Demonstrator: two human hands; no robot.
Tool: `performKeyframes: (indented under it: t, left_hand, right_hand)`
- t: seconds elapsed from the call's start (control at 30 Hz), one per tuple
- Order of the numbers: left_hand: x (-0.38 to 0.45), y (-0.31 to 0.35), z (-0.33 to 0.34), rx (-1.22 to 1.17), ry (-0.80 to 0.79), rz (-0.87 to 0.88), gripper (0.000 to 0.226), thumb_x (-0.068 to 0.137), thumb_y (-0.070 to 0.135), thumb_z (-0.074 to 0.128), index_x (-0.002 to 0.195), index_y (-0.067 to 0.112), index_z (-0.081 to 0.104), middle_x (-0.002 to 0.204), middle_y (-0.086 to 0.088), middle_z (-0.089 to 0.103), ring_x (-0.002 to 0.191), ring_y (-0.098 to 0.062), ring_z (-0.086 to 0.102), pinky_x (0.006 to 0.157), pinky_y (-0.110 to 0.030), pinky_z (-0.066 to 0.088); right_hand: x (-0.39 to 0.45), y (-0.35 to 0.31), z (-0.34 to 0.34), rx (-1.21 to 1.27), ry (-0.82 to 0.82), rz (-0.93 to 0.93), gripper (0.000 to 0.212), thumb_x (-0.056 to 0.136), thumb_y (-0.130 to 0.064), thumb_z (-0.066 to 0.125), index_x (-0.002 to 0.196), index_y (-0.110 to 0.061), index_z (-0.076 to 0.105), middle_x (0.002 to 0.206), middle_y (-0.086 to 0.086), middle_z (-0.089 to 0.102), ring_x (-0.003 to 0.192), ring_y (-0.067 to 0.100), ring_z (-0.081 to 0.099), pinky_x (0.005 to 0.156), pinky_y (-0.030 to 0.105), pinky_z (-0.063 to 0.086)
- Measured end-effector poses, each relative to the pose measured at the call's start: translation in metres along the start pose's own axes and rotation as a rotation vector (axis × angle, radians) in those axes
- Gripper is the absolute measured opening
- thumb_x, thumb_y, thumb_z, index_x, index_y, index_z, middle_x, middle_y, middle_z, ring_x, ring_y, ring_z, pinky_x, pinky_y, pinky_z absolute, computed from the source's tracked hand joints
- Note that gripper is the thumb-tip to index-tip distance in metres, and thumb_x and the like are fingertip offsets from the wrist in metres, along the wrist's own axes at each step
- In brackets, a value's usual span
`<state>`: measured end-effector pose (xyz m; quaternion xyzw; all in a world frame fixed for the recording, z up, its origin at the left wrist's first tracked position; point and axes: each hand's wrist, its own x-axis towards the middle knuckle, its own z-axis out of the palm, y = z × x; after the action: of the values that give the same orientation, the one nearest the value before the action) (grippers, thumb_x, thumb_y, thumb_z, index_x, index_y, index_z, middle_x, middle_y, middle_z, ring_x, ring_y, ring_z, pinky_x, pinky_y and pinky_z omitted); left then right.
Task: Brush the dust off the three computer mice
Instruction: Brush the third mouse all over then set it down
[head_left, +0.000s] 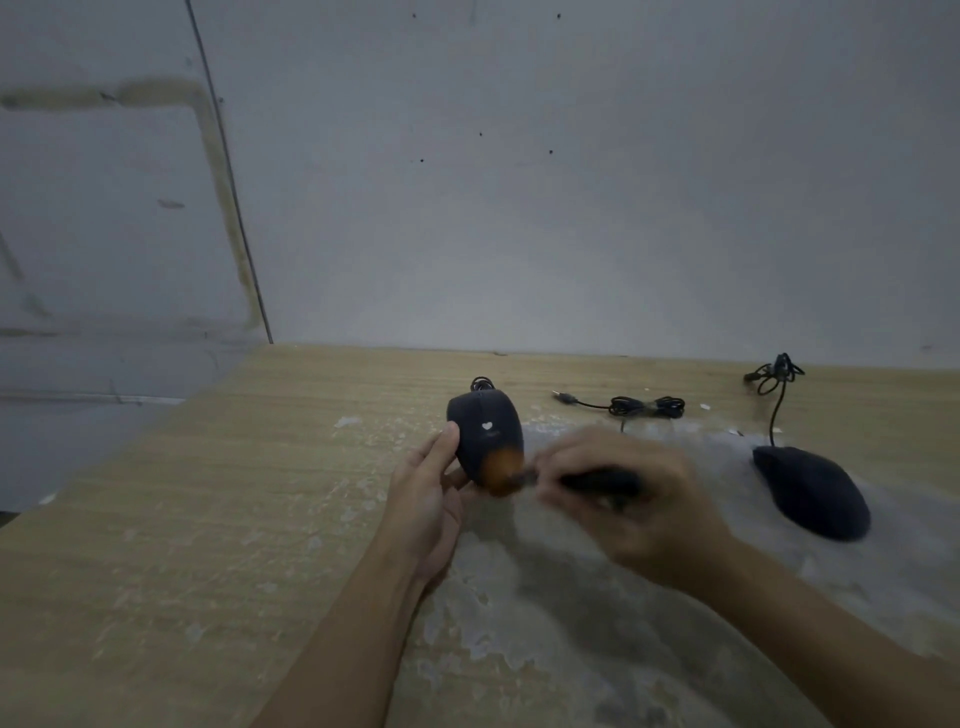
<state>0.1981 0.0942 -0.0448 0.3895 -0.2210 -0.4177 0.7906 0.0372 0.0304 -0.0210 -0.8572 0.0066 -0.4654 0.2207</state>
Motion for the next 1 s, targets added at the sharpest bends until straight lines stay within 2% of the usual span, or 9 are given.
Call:
performKeyframes:
  t: [0.07, 0.17, 0.3, 0.43, 0.5, 0.6, 0.8, 0.93, 1.0]
  left_hand:
    - [0.000, 0.001, -0.001, -0.002, -0.010, -0.001, 0.022, 0.093, 0.014, 0.044, 0.098, -0.002, 0.058, 0.074, -0.012, 0.070, 0.061, -0.016, 0.069, 0.049, -0.026, 0.056]
    - [-0.003, 0.001, 0.001, 0.036, -0.031, -0.012, 0.026, 0.093, 0.014, 0.045, 0.107, -0.005, 0.055, 0.071, -0.009, 0.069, 0.058, -0.015, 0.067, 0.045, -0.024, 0.052]
    - [-0.004, -0.001, 0.002, 0.043, -0.064, -0.014, 0.036, 0.091, 0.013, 0.047, 0.117, -0.010, 0.051, 0.079, -0.013, 0.069, 0.063, -0.017, 0.069, 0.052, -0.027, 0.056]
    - [-0.004, -0.001, 0.001, 0.042, -0.058, -0.010, 0.031, 0.091, 0.013, 0.047, 0.113, -0.008, 0.053, 0.072, -0.010, 0.072, 0.062, -0.016, 0.069, 0.052, -0.024, 0.055]
    - [-0.004, 0.001, 0.001, 0.024, -0.059, -0.019, 0.026, 0.091, 0.012, 0.046, 0.110, -0.003, 0.055, 0.082, -0.011, 0.073, 0.070, -0.017, 0.071, 0.057, -0.025, 0.057]
    - [-0.001, 0.004, -0.003, 0.038, -0.022, -0.005, 0.025, 0.092, 0.012, 0.048, 0.114, 0.003, 0.056, 0.097, -0.012, 0.069, 0.079, -0.020, 0.071, 0.062, -0.027, 0.059]
    - [0.000, 0.000, -0.004, 0.176, -0.023, 0.052, 0.022, 0.090, 0.013, 0.052, 0.110, 0.008, 0.062, 0.080, 0.002, 0.074, 0.072, -0.013, 0.071, 0.060, -0.027, 0.058]
    - [0.003, 0.000, -0.008, 0.225, -0.030, 0.069, 0.017, 0.090, 0.014, 0.052, 0.100, 0.020, 0.064, 0.073, 0.012, 0.074, 0.073, -0.011, 0.070, 0.065, -0.028, 0.058]
    - [0.003, 0.000, -0.009, 0.258, -0.038, 0.073, 0.018, 0.090, 0.015, 0.052, 0.098, 0.025, 0.064, 0.075, 0.013, 0.074, 0.076, -0.011, 0.069, 0.067, -0.028, 0.057]
  right_hand:
    - [0.000, 0.002, -0.001, -0.012, 0.073, 0.000, 0.018, 0.082, -0.023, 0.066, 0.080, -0.006, 0.070, 0.087, 0.006, 0.071, 0.083, 0.012, 0.068, 0.071, 0.031, 0.057]
    - [-0.004, 0.000, 0.008, -0.015, -0.055, -0.050, 0.018, 0.083, -0.022, 0.065, 0.081, -0.005, 0.070, 0.087, 0.005, 0.071, 0.083, 0.010, 0.067, 0.071, 0.027, 0.057]
    - [0.000, 0.000, 0.006, -0.008, 0.146, 0.012, 0.017, 0.080, -0.020, 0.067, 0.081, -0.004, 0.070, 0.085, 0.007, 0.071, 0.083, 0.012, 0.068, 0.074, 0.029, 0.057]
    - [-0.004, -0.001, 0.012, 0.003, -0.110, 0.018, 0.019, 0.080, -0.026, 0.067, 0.080, -0.007, 0.069, 0.083, 0.004, 0.071, 0.080, 0.006, 0.066, 0.073, 0.021, 0.055]
    - [-0.003, 0.005, 0.006, 0.044, -0.007, 0.130, 0.018, 0.077, -0.028, 0.067, 0.083, -0.011, 0.068, 0.084, 0.003, 0.071, 0.081, 0.006, 0.067, 0.074, 0.018, 0.055]
    - [0.000, 0.013, -0.001, 0.101, 0.148, 0.280, 0.032, 0.074, -0.037, 0.065, 0.084, -0.007, 0.068, 0.083, 0.006, 0.071, 0.079, 0.011, 0.068, 0.073, 0.024, 0.056]
    - [0.010, 0.005, -0.007, 0.254, 0.047, 0.326, 0.033, 0.074, -0.036, 0.067, 0.083, -0.004, 0.068, 0.084, 0.013, 0.071, 0.082, 0.023, 0.070, 0.076, 0.032, 0.058]
    - [0.024, 0.017, -0.027, 0.112, 0.197, 0.307, 0.013, 0.076, -0.029, 0.068, 0.083, -0.017, 0.067, 0.080, -0.008, 0.072, 0.082, 0.015, 0.070, 0.075, 0.028, 0.057]
    - [0.026, 0.019, -0.032, 0.140, 0.173, 0.318, 0.010, 0.078, -0.020, 0.070, 0.082, -0.012, 0.068, 0.077, -0.007, 0.072, 0.080, 0.016, 0.071, 0.073, 0.026, 0.056]
